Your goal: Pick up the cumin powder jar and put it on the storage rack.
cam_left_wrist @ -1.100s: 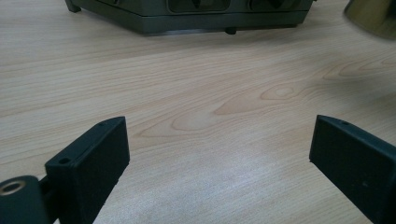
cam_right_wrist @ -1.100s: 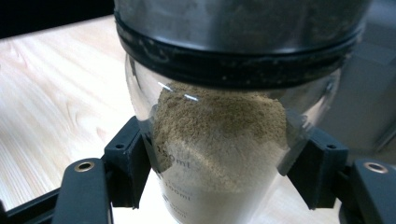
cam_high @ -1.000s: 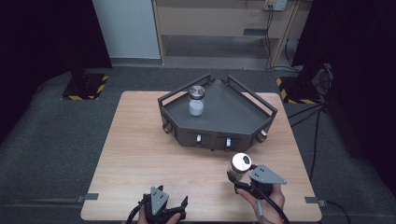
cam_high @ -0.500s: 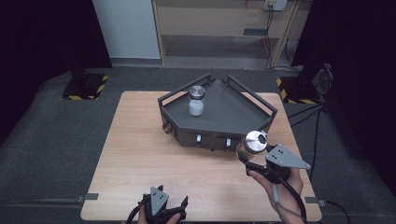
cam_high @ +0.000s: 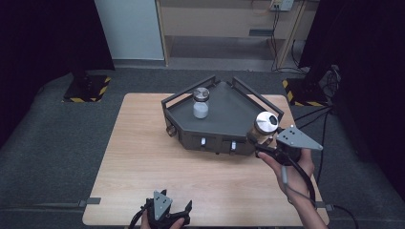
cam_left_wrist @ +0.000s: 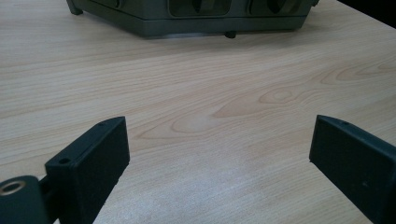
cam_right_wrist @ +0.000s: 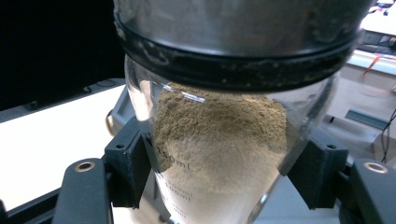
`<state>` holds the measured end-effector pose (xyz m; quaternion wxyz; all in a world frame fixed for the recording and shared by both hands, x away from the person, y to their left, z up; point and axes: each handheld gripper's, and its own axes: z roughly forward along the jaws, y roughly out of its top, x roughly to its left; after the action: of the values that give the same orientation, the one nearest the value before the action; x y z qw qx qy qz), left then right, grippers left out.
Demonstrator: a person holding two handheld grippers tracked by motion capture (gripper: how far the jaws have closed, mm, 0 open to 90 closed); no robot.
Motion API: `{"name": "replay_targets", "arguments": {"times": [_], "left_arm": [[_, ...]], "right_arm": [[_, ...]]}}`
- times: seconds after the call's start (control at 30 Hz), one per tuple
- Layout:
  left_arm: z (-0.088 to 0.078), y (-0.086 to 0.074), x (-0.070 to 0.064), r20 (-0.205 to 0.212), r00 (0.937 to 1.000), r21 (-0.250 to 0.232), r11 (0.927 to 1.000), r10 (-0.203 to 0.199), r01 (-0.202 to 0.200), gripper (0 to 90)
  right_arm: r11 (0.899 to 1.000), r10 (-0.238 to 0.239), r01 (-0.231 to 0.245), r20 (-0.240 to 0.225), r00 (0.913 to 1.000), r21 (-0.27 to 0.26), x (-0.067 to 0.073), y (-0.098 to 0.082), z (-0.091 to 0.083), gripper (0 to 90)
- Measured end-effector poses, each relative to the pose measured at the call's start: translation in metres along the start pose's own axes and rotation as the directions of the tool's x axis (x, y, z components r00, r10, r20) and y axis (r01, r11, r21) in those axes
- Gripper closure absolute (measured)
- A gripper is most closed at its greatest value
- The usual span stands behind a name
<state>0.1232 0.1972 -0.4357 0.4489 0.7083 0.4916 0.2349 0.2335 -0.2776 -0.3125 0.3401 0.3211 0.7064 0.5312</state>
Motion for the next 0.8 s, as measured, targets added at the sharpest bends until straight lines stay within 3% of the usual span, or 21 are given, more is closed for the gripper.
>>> {"name": "replay_targets", "arguments": {"times": [0.3, 0.43, 0.8], "left_arm": [[0.001, -0.001, 0.0, 0.005, 1.0, -0.003, 1.0, -0.008, 0.008, 4.0], [0.001, 0.0, 0.001, 0.003, 1.0, 0.002, 1.0, -0.005, 0.005, 4.0], [0.001, -0.001, 0.002, 0.009, 0.9999, 0.004, 0.9999, -0.012, 0.012, 4.0]], "right_arm": [[1.0, -0.003, 0.003, 0.012, 0.9999, -0.009, -0.014, 0.016, 0.019, 31.3], [1.0, -0.002, 0.003, 0.015, 0.9999, -0.004, -0.02, 0.024, 0.035, 31.3], [0.999, 0.02, -0.021, 0.045, 0.9988, 0.027, -0.037, 0.029, 0.07, 31.3]]}}
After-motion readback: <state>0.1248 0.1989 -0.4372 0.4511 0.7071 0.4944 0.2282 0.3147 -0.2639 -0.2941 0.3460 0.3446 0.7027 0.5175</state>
